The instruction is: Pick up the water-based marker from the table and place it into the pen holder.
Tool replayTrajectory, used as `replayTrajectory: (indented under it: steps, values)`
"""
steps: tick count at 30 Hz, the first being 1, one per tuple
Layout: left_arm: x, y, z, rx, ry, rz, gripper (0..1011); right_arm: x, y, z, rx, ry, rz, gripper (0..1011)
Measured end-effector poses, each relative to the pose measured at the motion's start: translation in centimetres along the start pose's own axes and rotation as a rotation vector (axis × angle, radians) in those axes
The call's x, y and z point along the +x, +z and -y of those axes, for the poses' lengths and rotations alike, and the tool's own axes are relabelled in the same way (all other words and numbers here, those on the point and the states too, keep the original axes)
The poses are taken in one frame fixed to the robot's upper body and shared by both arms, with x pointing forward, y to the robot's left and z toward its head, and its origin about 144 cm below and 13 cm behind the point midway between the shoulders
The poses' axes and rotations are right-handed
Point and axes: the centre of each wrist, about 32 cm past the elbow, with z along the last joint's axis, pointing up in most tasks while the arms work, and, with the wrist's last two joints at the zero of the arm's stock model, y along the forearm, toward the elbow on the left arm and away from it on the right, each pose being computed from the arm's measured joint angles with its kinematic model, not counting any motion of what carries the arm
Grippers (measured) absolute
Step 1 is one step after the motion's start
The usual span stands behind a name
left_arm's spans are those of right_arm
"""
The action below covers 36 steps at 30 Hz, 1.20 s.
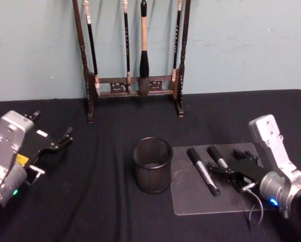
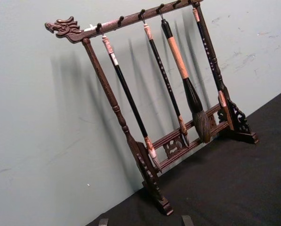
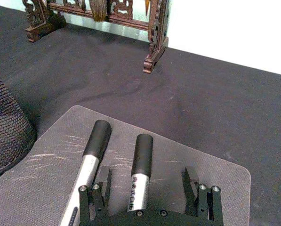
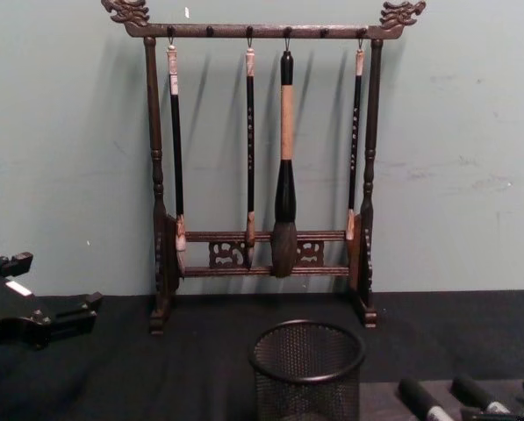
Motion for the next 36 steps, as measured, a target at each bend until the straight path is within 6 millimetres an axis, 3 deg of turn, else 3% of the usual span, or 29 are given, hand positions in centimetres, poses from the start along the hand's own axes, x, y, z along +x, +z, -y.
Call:
replayTrajectory:
  steps: [27,34,36]
  values:
    - [0.00,0.00,0.00,0.000,0.000,0.000,1009,0.02,-0.09,-0.03,-0.005,0.003,-0.006,997]
    - [0.00,0.00,0.00,0.000,0.000,0.000,1009,0.02,-0.08,-0.02,-0.004,0.003,-0.005,868]
    - [0.00,0.00,0.00,0.000,0.000,0.000,1009,0.03,-0.08,-0.02,-0.004,0.003,-0.005,705]
